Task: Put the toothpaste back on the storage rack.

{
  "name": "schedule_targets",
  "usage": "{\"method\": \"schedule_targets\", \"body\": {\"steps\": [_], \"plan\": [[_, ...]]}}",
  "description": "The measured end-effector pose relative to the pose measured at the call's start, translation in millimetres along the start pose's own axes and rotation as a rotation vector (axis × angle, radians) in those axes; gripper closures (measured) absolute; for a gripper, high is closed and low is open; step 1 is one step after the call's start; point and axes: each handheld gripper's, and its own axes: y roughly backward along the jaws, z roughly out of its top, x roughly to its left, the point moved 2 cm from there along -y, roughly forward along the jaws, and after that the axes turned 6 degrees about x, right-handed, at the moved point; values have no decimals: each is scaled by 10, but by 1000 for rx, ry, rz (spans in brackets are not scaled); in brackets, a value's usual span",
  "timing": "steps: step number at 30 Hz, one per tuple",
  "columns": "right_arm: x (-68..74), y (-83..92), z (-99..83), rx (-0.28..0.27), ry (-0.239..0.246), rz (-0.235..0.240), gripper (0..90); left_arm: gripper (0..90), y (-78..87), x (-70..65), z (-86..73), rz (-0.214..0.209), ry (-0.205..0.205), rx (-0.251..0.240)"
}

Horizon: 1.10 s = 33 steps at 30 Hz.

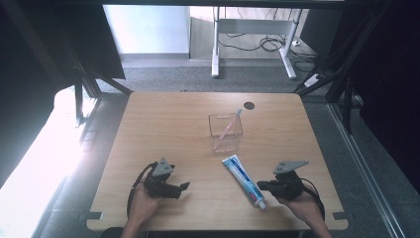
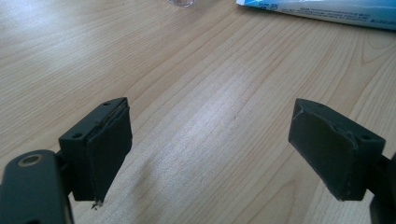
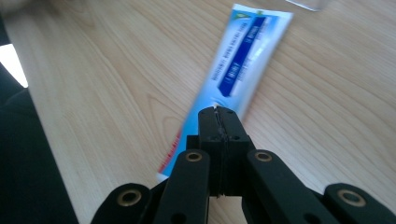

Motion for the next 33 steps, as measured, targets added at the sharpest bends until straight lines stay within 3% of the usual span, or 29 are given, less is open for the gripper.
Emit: {"method": "schedule_targets", "body": {"steps": [5,13,19,33], "plan": [[107,-128,72,15,21,39,900,138,11,6,-1,1,-5,-1],[212,-306,75,63,40,62,895,138,23,16,-6,1,4,-10],[202,-329,44,67,29,79,891,139,9,8,-6,3,-5,-4],[22,-209,-16,86,-7,29,862,141,11,10,-5,9,-11,3]]}}
